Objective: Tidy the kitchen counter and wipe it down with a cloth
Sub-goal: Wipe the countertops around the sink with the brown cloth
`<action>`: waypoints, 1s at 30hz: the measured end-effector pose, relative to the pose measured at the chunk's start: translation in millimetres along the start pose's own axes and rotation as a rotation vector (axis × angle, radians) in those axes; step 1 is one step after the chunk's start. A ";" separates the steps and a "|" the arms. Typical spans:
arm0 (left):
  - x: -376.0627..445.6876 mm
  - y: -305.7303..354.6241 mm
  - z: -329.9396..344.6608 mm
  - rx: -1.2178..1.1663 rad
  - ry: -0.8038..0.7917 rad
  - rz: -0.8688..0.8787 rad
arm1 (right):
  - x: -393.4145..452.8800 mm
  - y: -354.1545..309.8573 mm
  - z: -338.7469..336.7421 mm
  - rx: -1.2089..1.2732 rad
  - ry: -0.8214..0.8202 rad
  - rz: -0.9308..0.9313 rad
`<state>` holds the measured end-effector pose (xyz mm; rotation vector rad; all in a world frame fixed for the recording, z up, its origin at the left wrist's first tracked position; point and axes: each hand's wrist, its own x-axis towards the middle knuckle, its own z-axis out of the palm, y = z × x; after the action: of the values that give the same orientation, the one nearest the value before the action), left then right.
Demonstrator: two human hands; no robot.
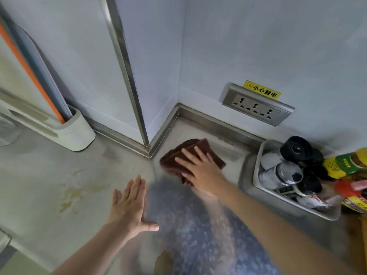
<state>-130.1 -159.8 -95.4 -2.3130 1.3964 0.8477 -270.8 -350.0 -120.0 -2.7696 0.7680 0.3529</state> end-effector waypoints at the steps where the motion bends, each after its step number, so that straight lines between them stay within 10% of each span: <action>1: -0.1 -0.1 0.1 -0.002 0.000 0.001 | 10.2 10.4 -4.1 0.020 0.017 0.062; 7: 0.8 -2.0 2.3 -0.008 0.003 0.014 | 63.7 0.7 -13.2 0.174 0.114 0.416; 14: -0.8 -1.9 1.1 -0.012 -0.001 0.029 | 12.5 -11.6 -3.9 -0.064 -0.009 -0.042; 21: 1.0 -4.0 2.7 -0.003 0.011 0.037 | 72.7 8.4 -23.8 0.145 0.086 0.336; 30: -27.4 -18.4 11.4 -0.099 0.205 0.139 | -72.6 -40.5 35.9 -0.118 -0.059 0.038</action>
<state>-127.3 -125.8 -87.8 -2.4591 1.6522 0.7514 -315.7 -271.6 -125.5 -2.8425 0.8106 0.5010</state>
